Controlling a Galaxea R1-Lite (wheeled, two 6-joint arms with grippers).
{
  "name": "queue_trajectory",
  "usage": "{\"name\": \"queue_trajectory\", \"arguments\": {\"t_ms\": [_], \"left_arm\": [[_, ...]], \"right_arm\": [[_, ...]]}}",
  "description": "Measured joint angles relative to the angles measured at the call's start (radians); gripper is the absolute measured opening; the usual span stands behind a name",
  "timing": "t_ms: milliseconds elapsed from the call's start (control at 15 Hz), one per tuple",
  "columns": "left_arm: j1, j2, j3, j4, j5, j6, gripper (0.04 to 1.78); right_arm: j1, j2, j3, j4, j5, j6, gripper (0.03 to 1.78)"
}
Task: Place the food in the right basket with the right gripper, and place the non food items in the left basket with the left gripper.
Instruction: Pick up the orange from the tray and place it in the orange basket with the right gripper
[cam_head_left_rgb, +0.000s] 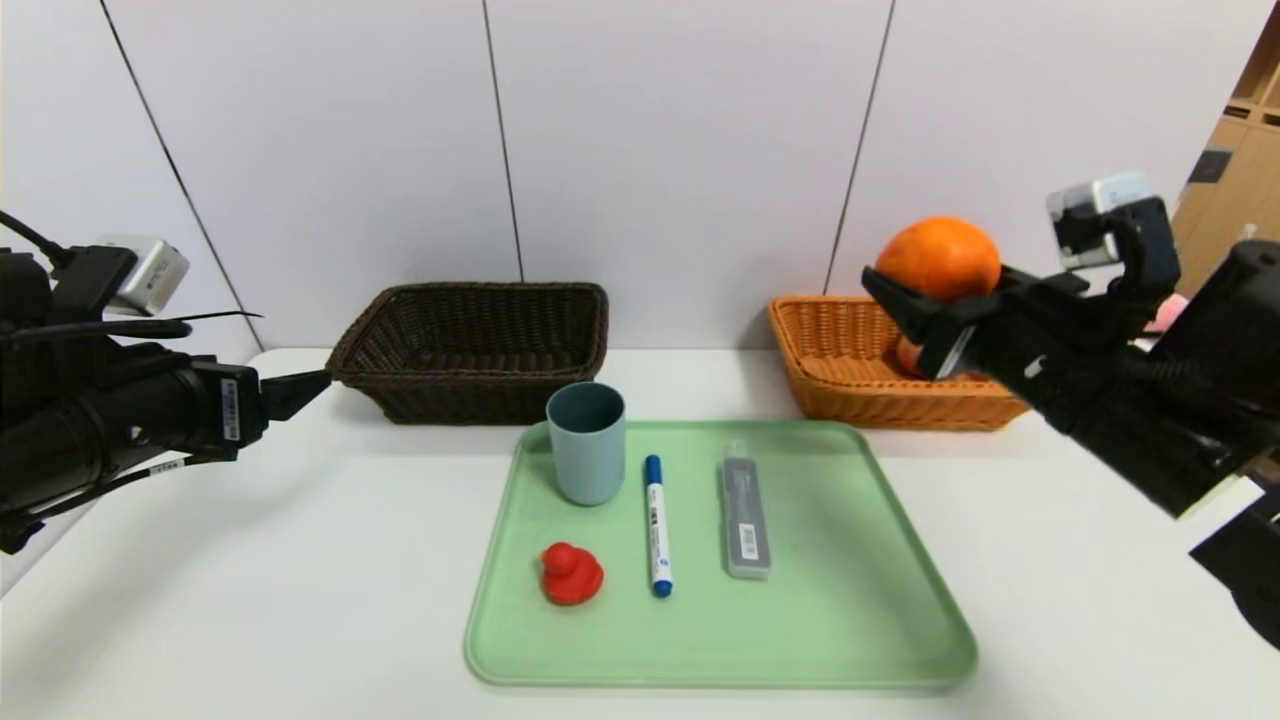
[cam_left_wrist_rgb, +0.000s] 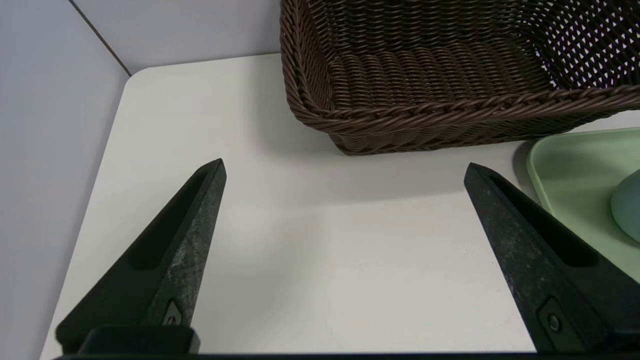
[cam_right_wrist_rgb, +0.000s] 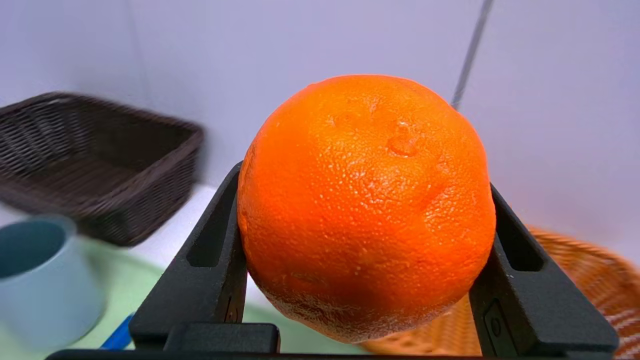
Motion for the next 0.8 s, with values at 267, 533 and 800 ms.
{"name": "queue_trajectory", "arguments": {"t_ms": [267,533,800], "left_arm": [[0.000,-0.011,0.000,0.000,-0.002,0.003,1.69],[0.000,-0.015,0.001,0.001,-0.002,0.003,1.69],[0.001,-0.026,0.013,0.001,-0.002,0.004,1.69]], "right_arm": [[-0.094,-0.001,-0.320,0.443,0.014,0.028,1.16],[-0.131,0.077,-0.551,0.886,0.034,0.041,1.16],[-0.156,0.195,-0.718,1.133,0.039,0.037,1.16]]}}
